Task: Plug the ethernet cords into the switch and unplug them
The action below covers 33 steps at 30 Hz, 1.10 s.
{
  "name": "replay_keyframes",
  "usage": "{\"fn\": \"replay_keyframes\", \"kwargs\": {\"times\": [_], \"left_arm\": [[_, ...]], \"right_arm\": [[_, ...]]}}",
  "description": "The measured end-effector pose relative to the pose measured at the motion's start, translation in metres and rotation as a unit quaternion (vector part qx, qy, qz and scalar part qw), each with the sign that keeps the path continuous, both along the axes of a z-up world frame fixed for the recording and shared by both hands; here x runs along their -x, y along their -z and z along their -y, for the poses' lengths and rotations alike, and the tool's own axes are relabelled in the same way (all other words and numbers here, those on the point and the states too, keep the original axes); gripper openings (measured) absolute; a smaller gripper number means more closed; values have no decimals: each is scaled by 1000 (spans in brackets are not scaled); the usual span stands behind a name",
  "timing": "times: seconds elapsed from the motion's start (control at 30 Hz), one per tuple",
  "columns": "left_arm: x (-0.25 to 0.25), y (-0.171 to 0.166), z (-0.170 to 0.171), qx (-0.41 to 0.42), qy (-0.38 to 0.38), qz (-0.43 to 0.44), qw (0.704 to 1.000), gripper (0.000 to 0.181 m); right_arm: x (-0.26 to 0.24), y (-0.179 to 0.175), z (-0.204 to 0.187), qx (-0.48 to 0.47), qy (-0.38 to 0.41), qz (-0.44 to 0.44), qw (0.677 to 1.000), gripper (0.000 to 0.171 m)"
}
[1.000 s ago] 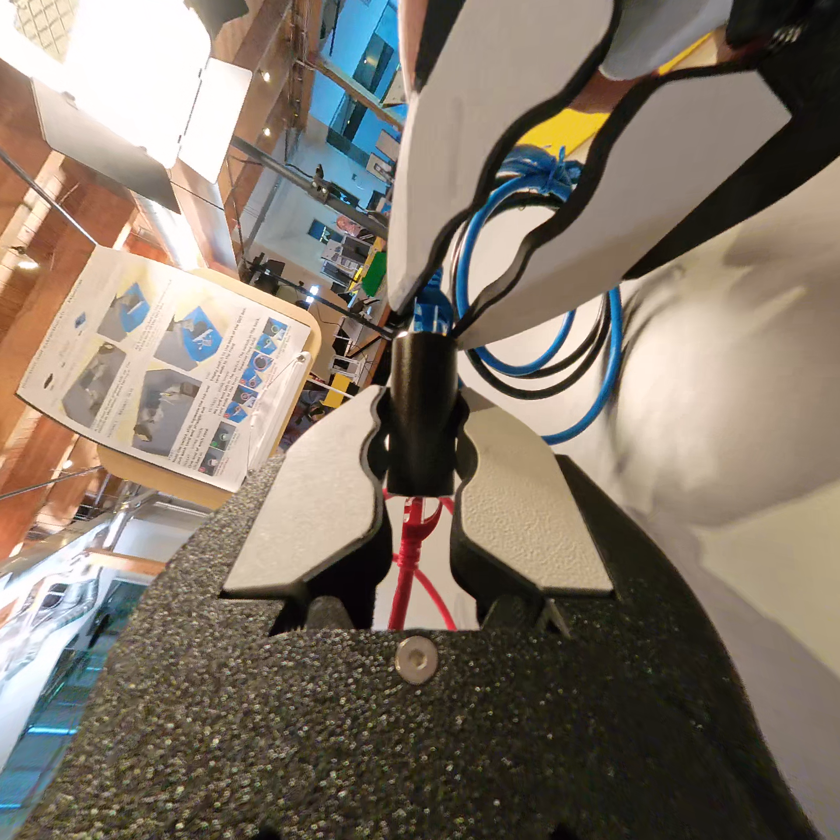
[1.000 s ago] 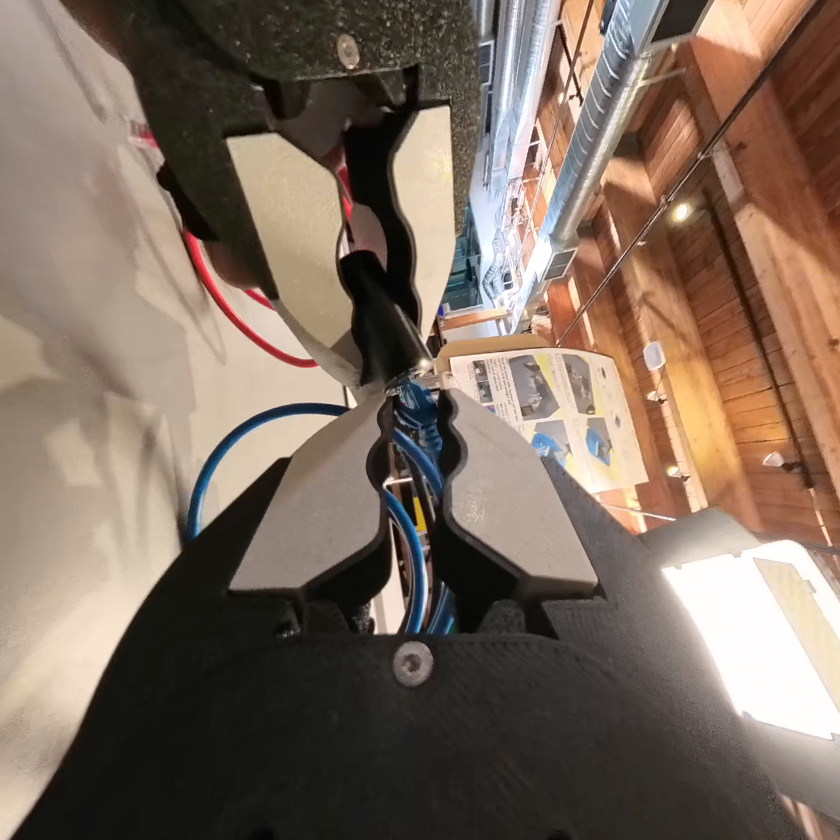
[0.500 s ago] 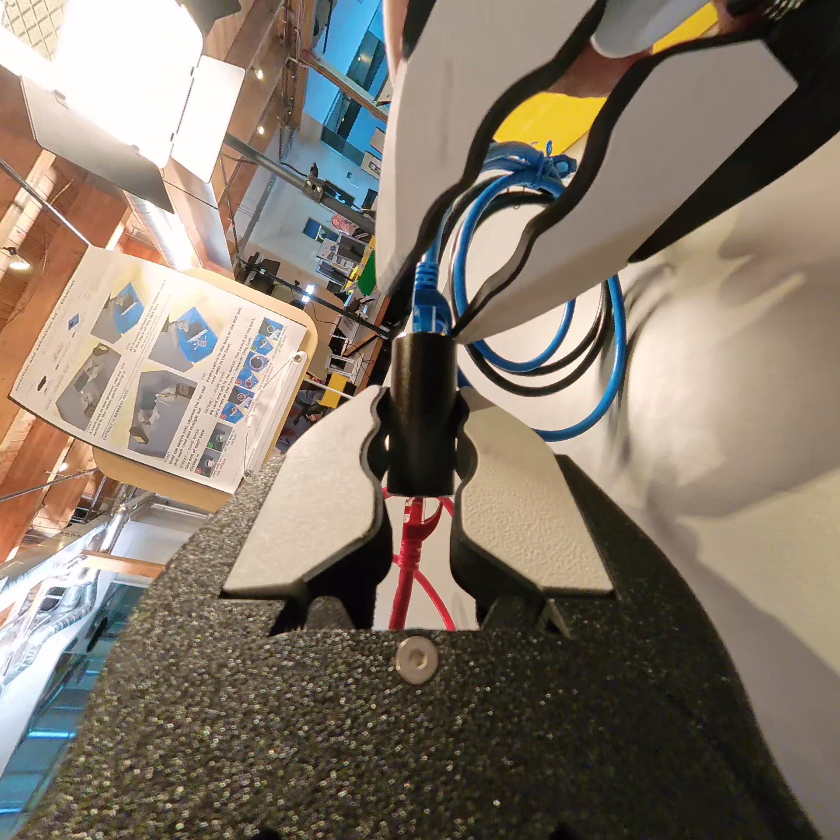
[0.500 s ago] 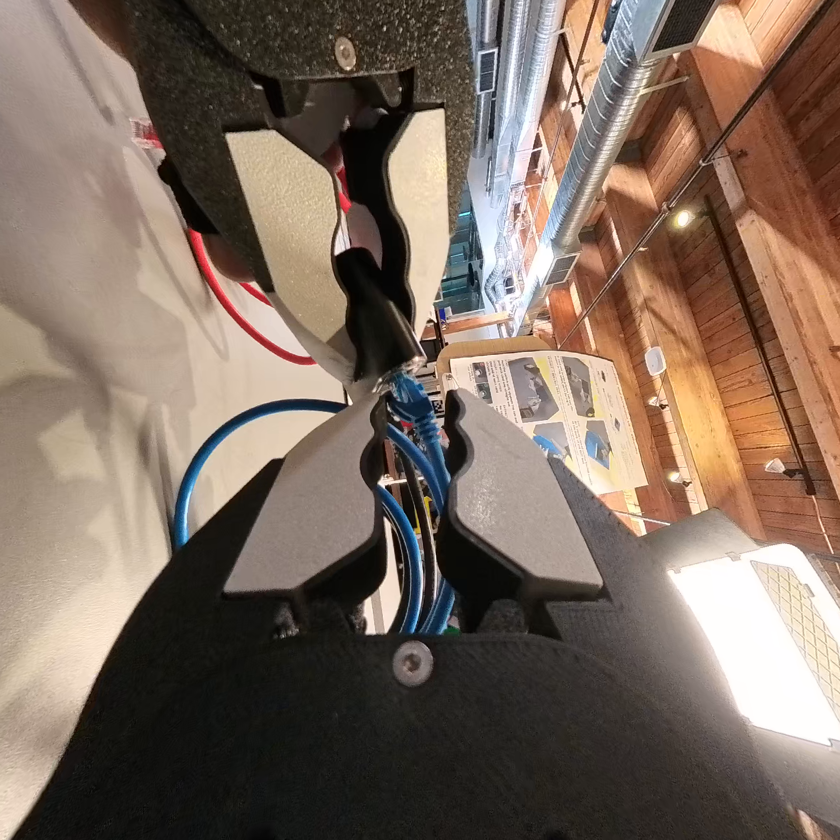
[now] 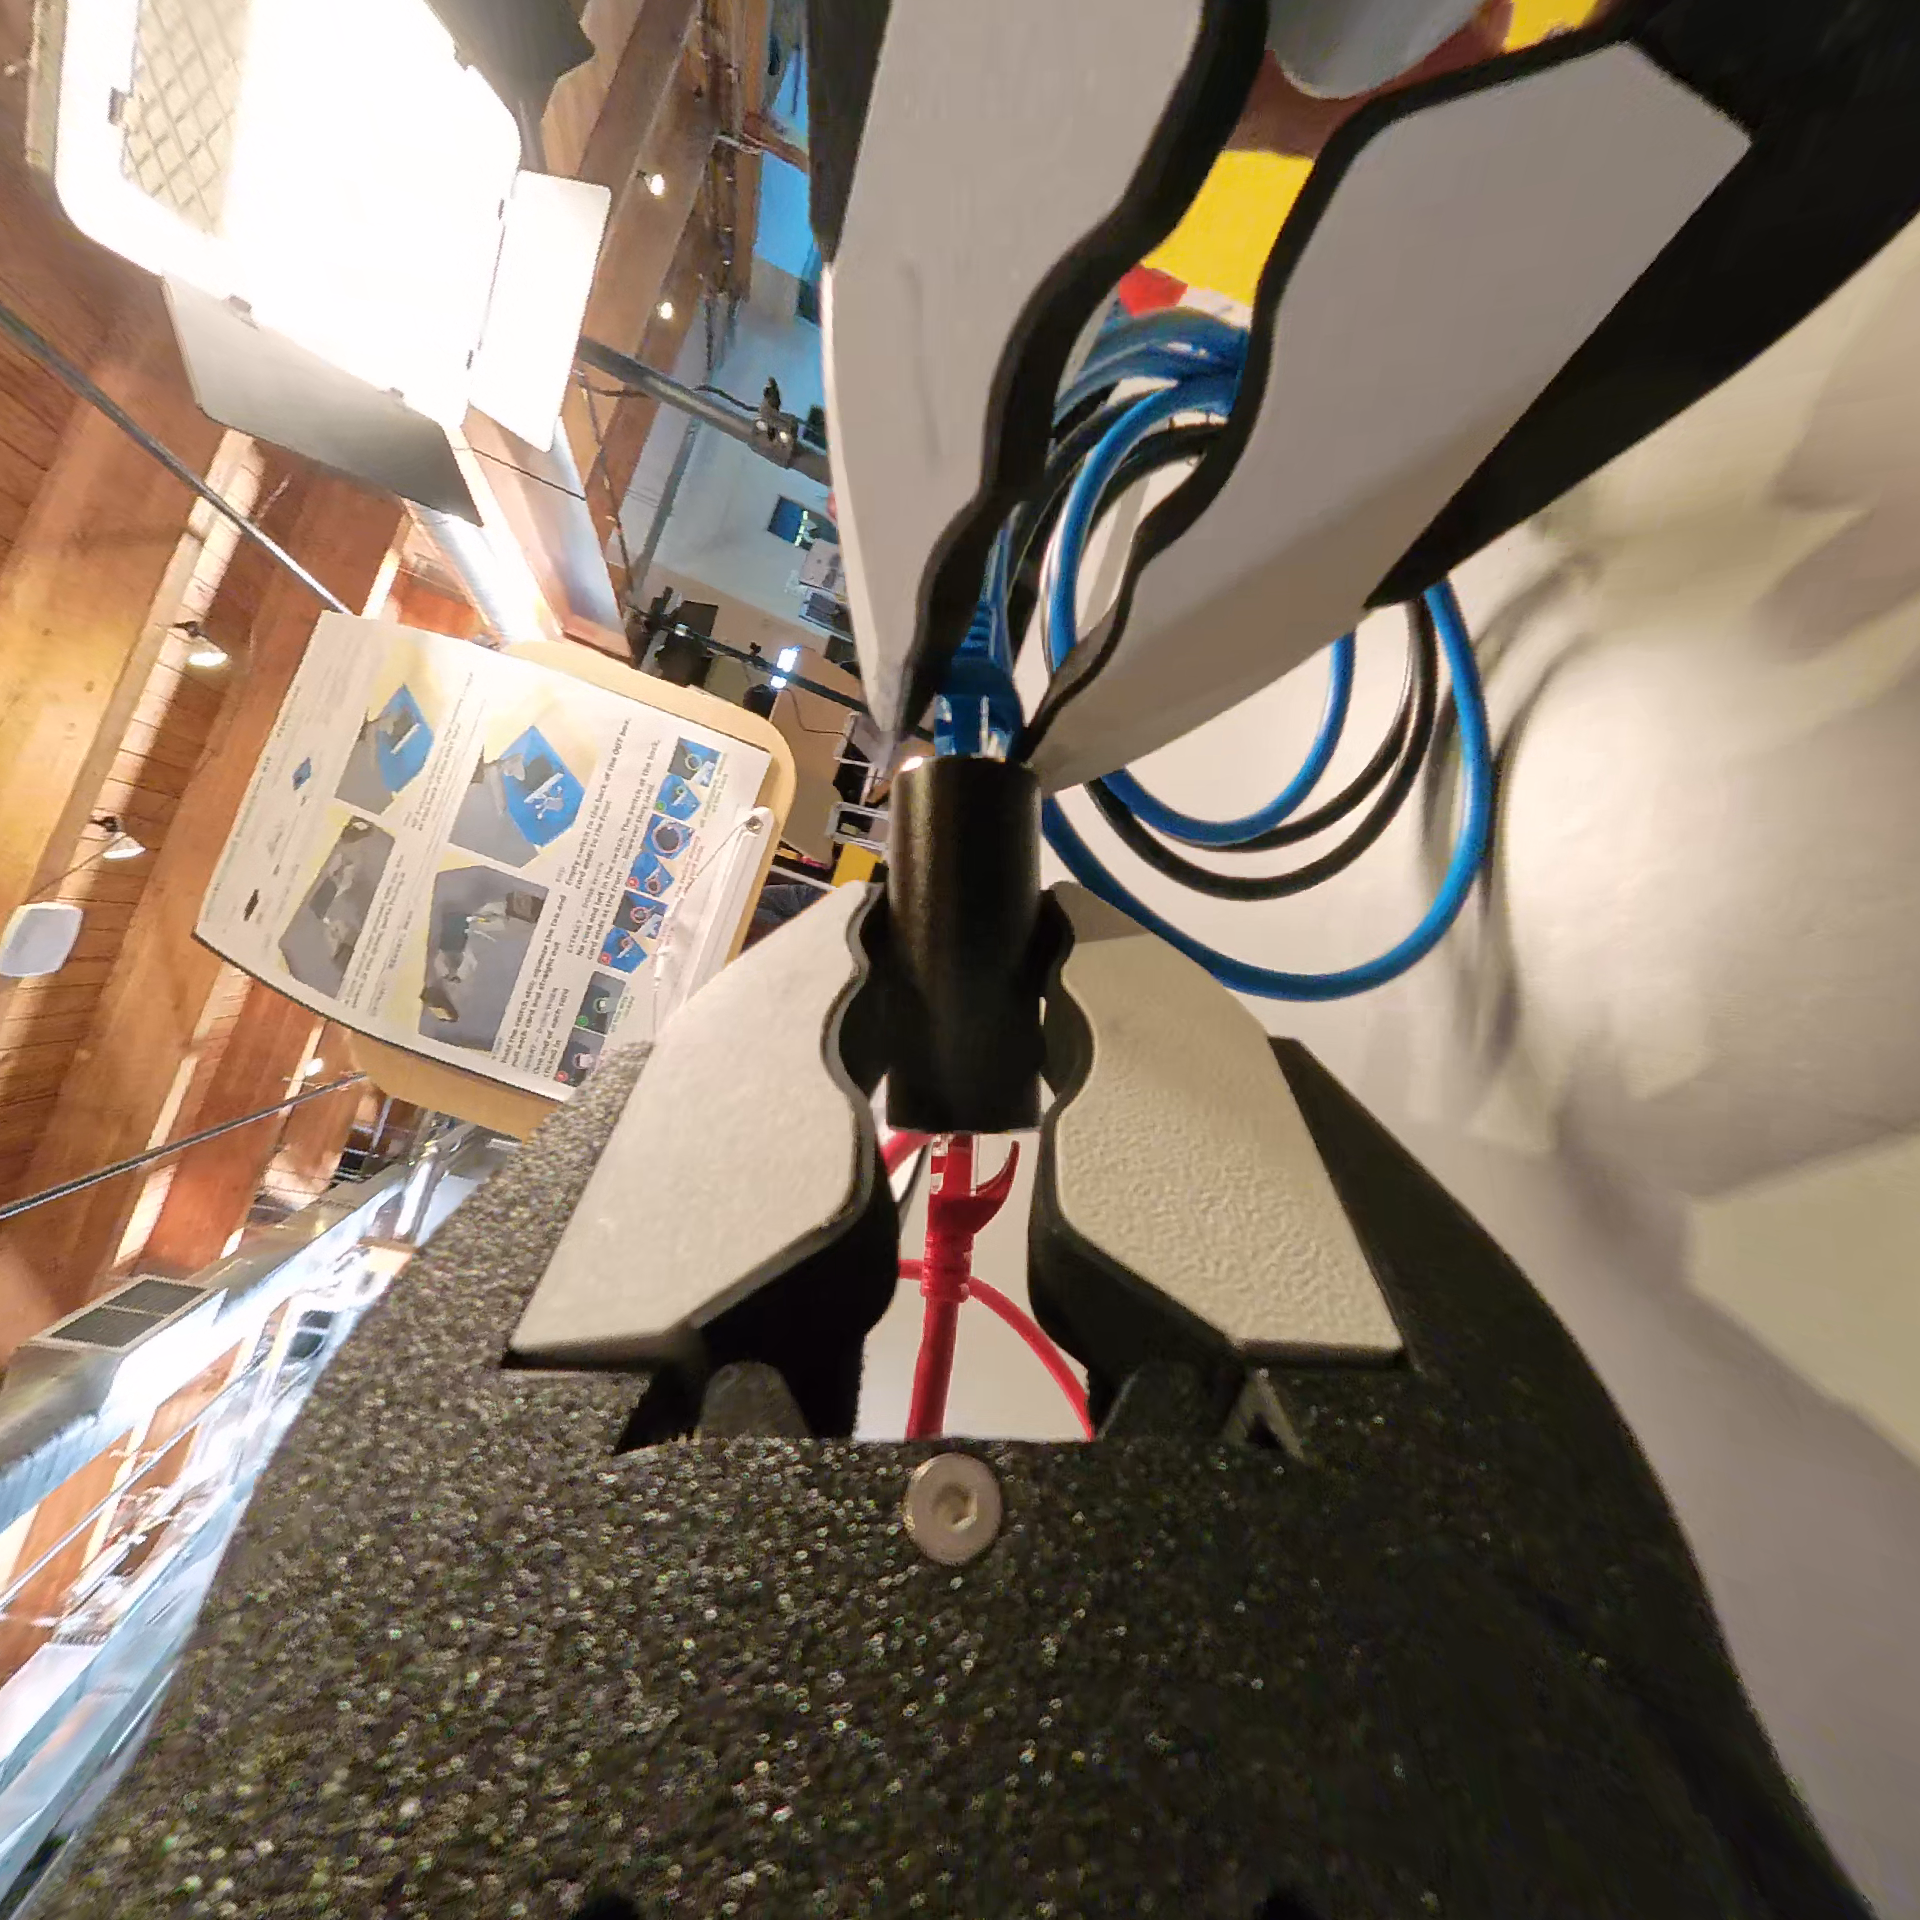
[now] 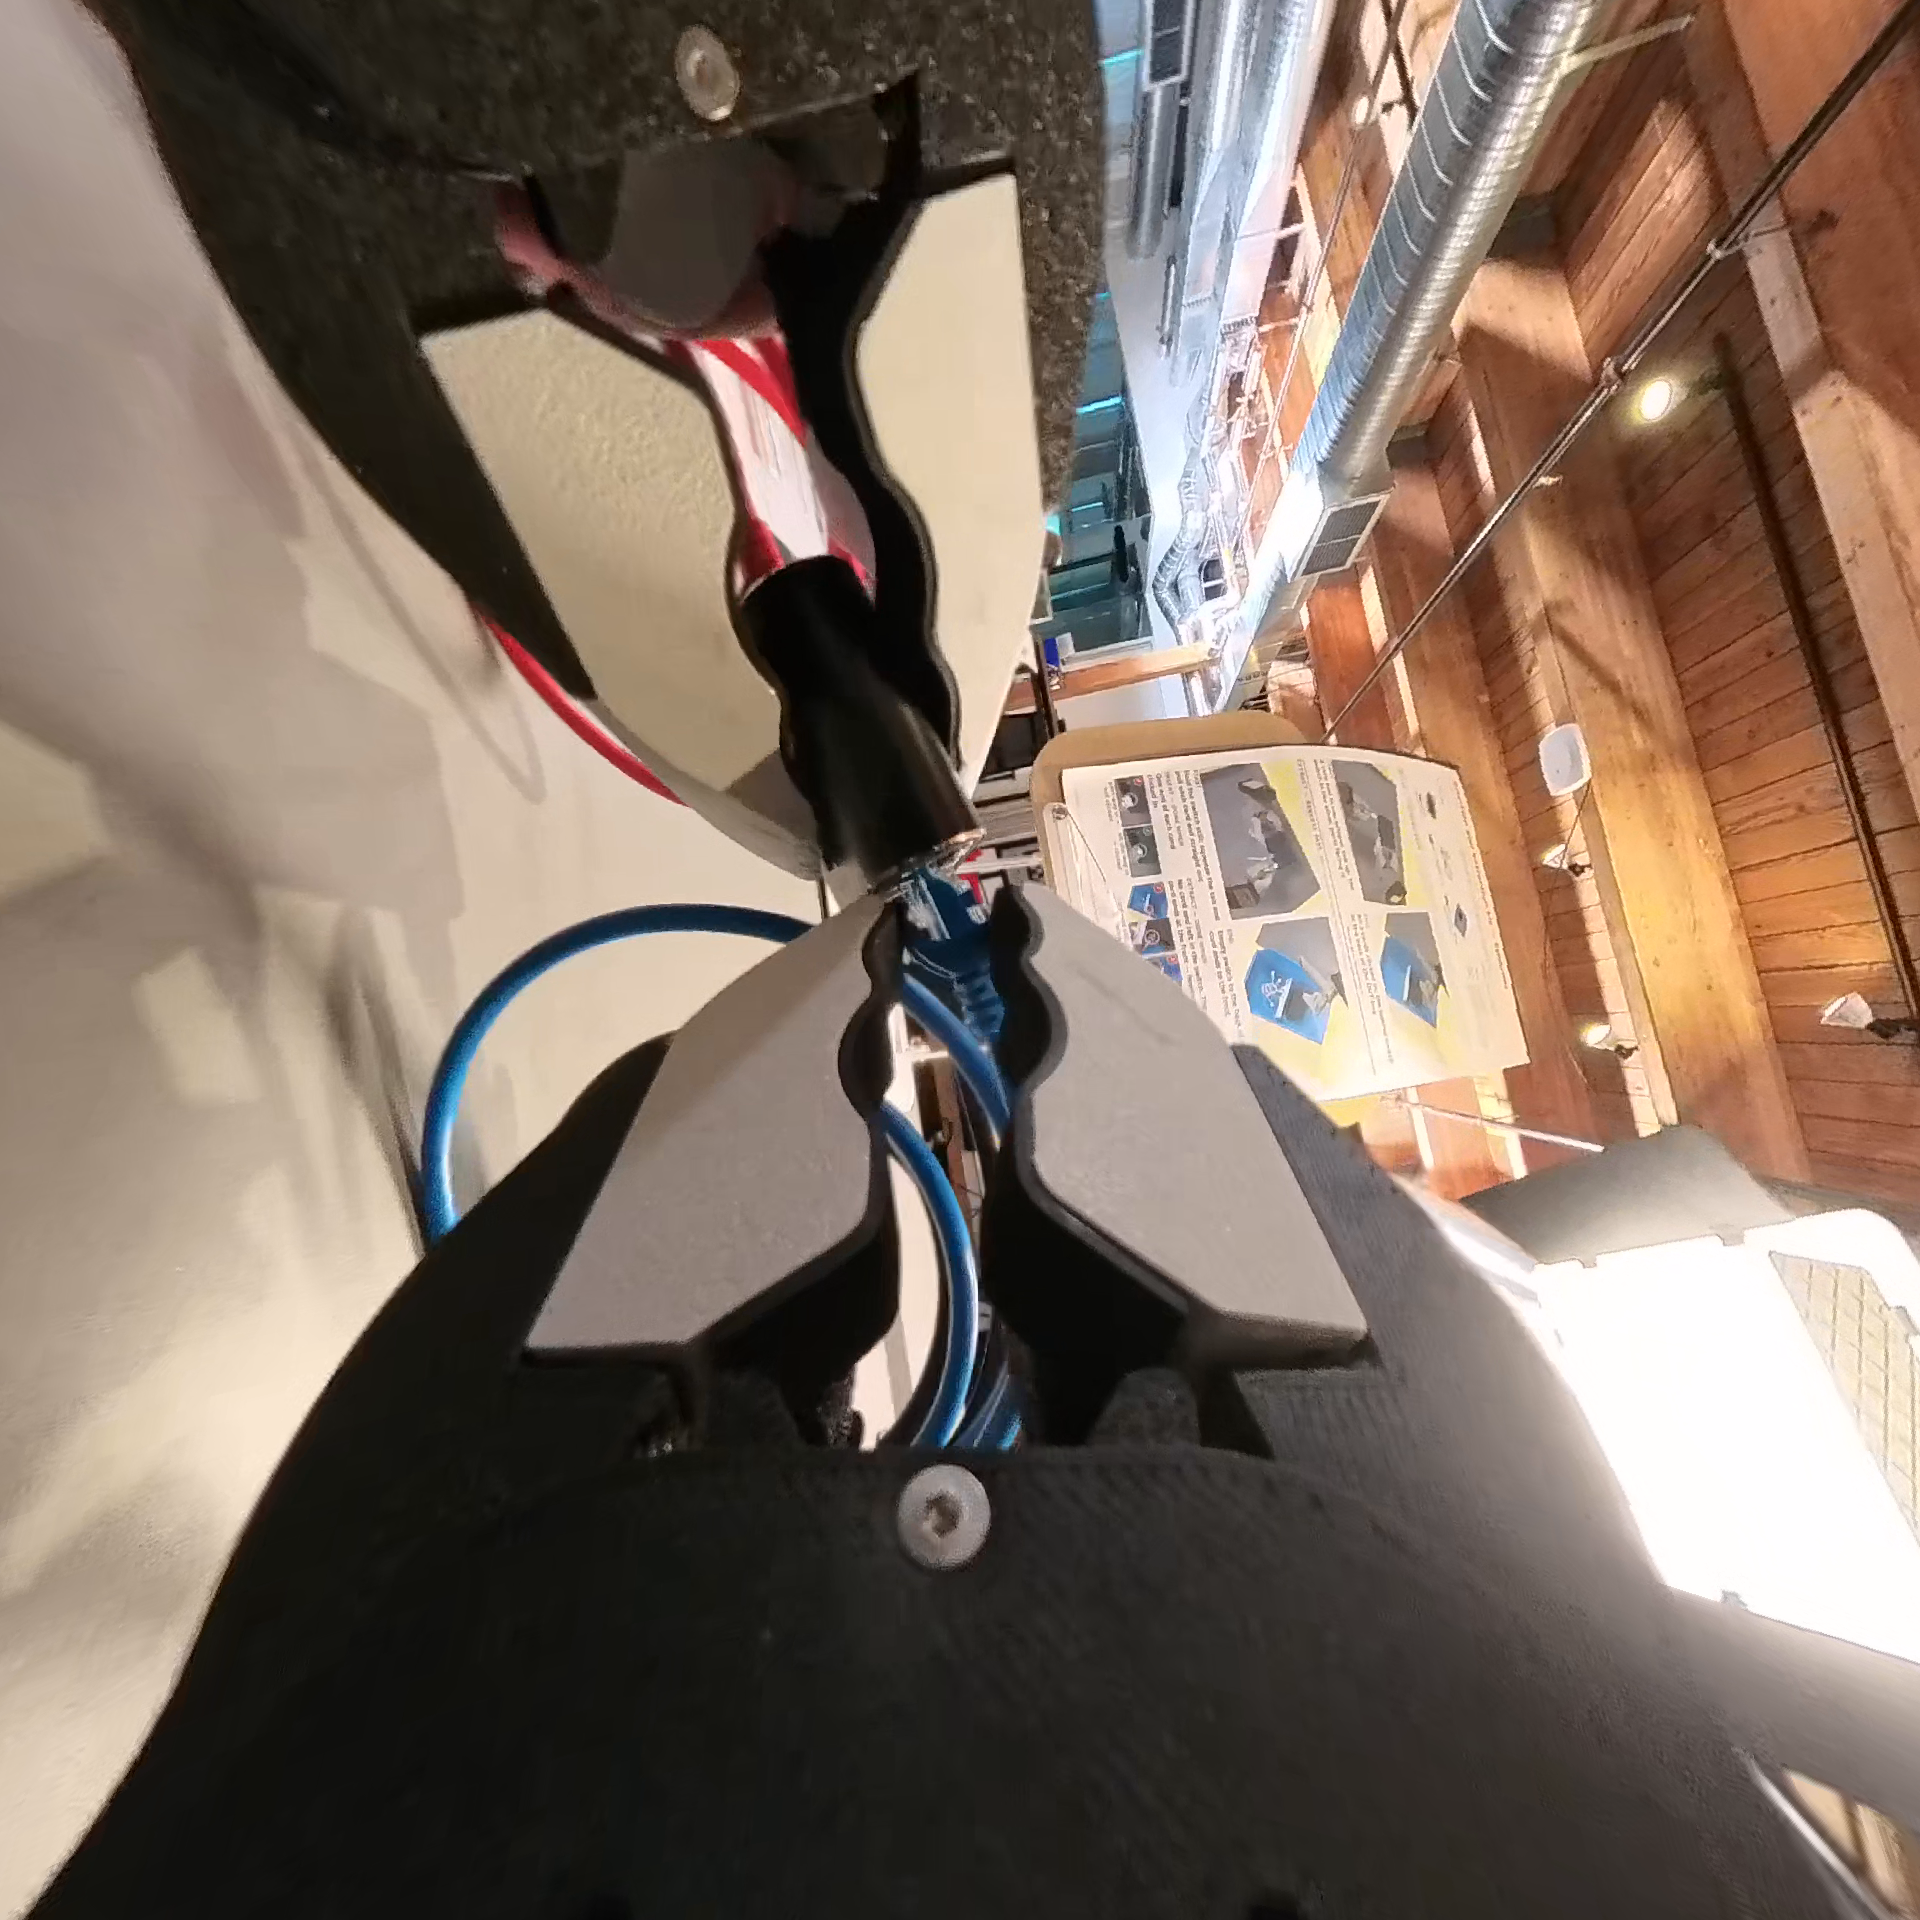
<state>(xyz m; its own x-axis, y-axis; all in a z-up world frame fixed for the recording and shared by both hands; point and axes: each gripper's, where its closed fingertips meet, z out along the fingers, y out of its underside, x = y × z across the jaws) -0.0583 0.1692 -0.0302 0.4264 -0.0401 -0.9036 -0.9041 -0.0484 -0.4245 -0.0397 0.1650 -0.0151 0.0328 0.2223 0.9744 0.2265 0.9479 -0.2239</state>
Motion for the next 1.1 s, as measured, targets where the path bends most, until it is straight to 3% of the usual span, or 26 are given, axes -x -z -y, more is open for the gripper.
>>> {"fn": "replay_keyframes", "kwargs": {"times": [0.03,0.37,0.67,0.93,1.1], "left_arm": [[0,-2,0,-6,-4,0,1000,26],[6,-11,-3,-45,-44,-19,998,26],[2,-11,-2,-52,-27,10,998,30],[1,-17,-3,-64,-26,32,997,30],[-5,-16,-1,-42,25,111,993,26]], "right_arm": [[0,-2,-1,10,3,-4,1000,16],[4,-8,-7,85,35,-32,995,17],[-2,-12,-3,-94,82,-50,991,16],[-2,-17,-5,68,67,-75,993,18],[-6,-20,0,22,59,-82,995,16]]}}
